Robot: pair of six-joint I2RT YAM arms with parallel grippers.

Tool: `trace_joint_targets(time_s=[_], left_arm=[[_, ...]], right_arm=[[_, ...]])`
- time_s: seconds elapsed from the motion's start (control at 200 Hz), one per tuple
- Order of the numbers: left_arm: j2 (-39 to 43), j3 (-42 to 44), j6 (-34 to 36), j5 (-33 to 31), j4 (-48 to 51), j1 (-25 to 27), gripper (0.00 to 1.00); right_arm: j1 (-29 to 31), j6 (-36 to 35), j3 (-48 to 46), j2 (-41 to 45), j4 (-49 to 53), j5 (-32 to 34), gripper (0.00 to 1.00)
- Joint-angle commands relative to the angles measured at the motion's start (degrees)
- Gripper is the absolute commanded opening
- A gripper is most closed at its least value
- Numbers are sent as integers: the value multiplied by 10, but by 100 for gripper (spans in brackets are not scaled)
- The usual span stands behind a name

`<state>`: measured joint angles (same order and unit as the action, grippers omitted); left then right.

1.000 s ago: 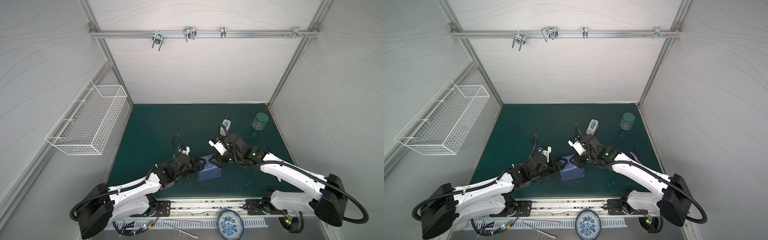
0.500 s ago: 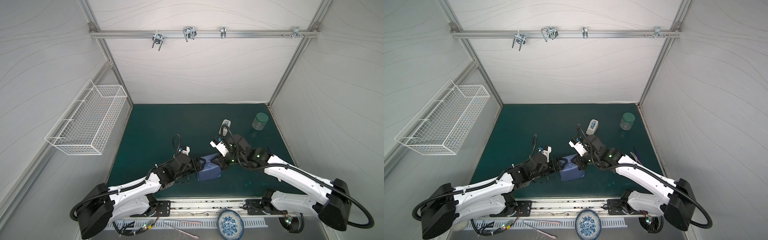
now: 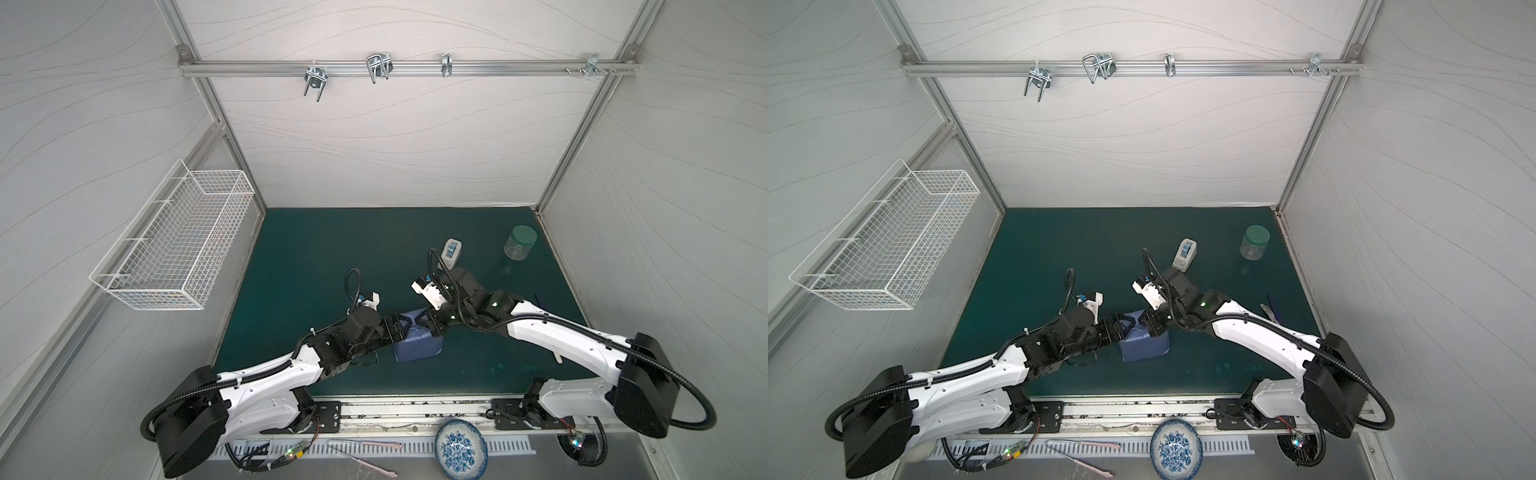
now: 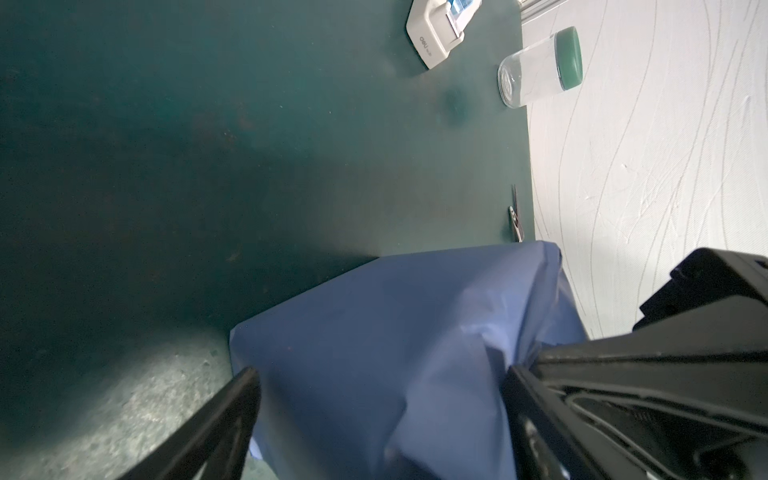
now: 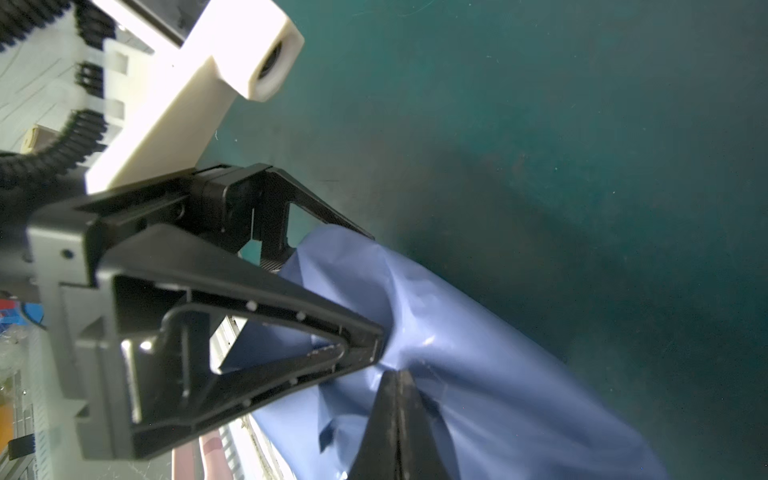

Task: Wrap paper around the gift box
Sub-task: 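Press the tape onto the folded paper with the right gripper while the left holds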

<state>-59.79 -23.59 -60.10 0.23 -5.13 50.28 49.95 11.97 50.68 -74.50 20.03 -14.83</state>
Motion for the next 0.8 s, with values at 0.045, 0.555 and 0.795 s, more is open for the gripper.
trace_joint_targets(time_s=[0.045, 0.555, 0.795], left_arm=[[-15, 11, 17, -2, 92, 0, 92], [-22, 0, 22, -5, 100, 0, 92], [-27, -4, 23, -3, 101, 0, 92]], right_arm=[[-16, -23, 9, -33, 19, 50, 7], [1, -12, -53, 98, 41, -32, 6], [5, -8, -48, 82, 31, -42, 5]])
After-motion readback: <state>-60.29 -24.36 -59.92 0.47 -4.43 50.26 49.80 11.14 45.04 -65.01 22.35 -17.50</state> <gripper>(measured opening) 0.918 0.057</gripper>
